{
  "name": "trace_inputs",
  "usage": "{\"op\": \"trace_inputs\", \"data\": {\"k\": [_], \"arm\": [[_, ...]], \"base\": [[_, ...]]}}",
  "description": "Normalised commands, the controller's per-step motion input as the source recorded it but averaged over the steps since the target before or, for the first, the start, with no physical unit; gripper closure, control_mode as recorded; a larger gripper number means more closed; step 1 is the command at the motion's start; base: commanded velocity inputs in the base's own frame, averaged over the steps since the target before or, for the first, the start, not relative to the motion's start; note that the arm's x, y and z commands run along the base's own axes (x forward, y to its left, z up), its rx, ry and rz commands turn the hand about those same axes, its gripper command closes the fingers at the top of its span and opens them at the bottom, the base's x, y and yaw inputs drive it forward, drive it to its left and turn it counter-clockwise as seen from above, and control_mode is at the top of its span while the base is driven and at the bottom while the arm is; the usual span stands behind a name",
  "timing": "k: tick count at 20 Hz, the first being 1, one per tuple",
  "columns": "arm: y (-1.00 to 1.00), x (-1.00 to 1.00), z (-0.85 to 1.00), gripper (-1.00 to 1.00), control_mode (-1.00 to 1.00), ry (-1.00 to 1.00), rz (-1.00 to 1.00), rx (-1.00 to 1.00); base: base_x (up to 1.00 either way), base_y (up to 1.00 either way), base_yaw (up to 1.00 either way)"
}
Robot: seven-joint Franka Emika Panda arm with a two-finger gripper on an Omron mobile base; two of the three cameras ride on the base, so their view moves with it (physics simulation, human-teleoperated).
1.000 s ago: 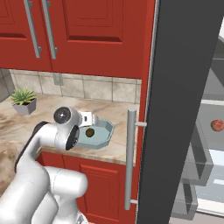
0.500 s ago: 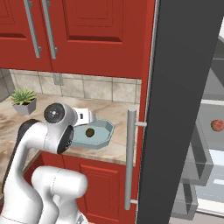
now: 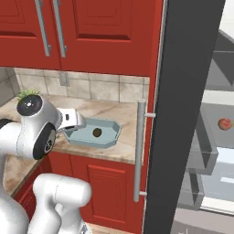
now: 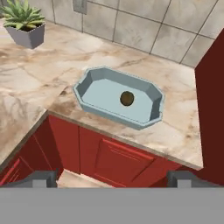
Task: Pick the kiwi and peach from the fridge and place them inside the tupperware on the counter.
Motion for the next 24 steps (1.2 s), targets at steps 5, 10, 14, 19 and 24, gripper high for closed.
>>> {"op": "trace_inputs", "data": {"k": [5,10,14,19,24], "arm": [[0.00,0.00,0.00,-1.00,1.00,0.00,0.00,0.00],[0.00,0.00,0.00,-1.00,1.00,0.00,0.00,0.00],[0.00,0.00,0.00,-1.00,1.00,0.00,0.00,0.00],[0.00,0.00,0.00,-1.00,1.00,0.00,0.00,0.00],[0.00,0.00,0.00,-1.00,1.00,0.00,0.00,0.00]], "base": [[-1.00,-0.25,0.00],[-0.97,-0.95,-0.16],[-0.65,-1.00,-0.09],[-0.35,-1.00,-0.08],[0.02,-0.54,-0.03]]}}
